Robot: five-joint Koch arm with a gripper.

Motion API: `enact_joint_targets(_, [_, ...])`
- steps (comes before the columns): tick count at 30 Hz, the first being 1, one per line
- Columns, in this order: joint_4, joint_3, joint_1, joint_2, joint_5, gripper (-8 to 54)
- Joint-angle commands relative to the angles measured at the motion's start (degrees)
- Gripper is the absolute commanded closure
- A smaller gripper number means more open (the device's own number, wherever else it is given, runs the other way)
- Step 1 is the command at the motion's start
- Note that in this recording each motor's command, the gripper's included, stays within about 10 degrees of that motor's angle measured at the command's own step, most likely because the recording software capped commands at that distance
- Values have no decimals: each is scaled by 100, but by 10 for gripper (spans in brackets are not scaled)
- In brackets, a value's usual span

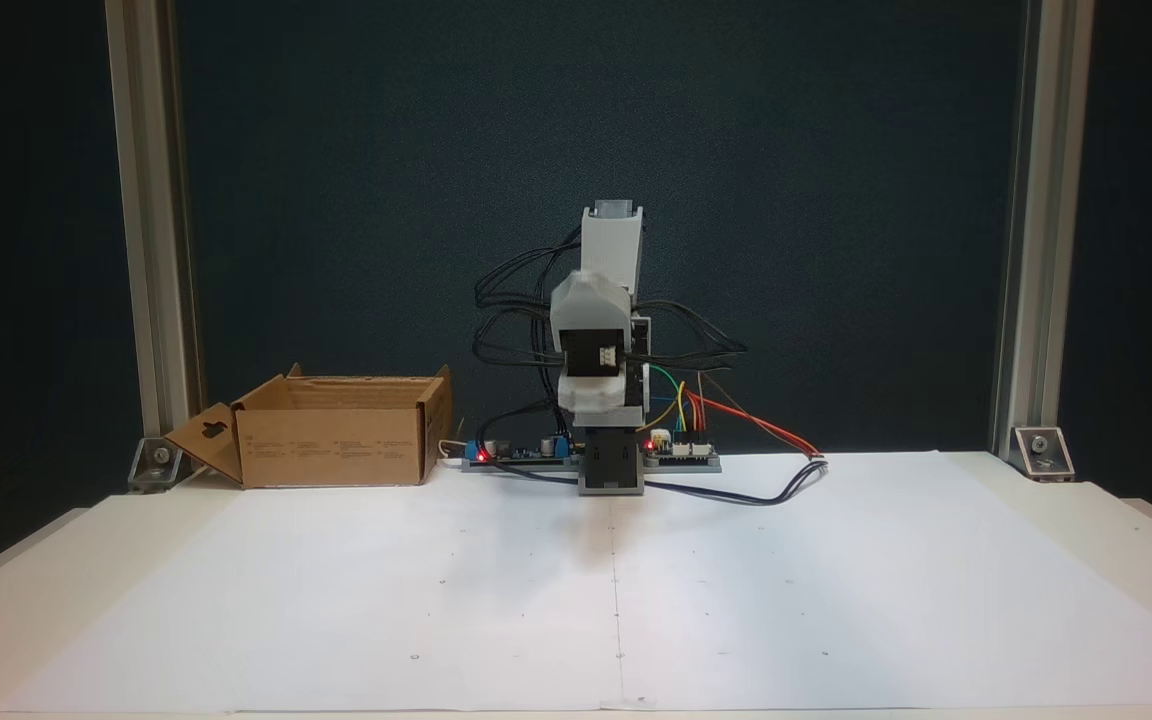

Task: Grasp a green dice and put it in the bin.

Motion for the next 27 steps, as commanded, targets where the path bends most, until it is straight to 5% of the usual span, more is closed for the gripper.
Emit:
enact_joint_targets(1, [-949,-26,-9,642,185,24])
enact_joint_targets(27, [-1749,1415,-26,615,193,19])
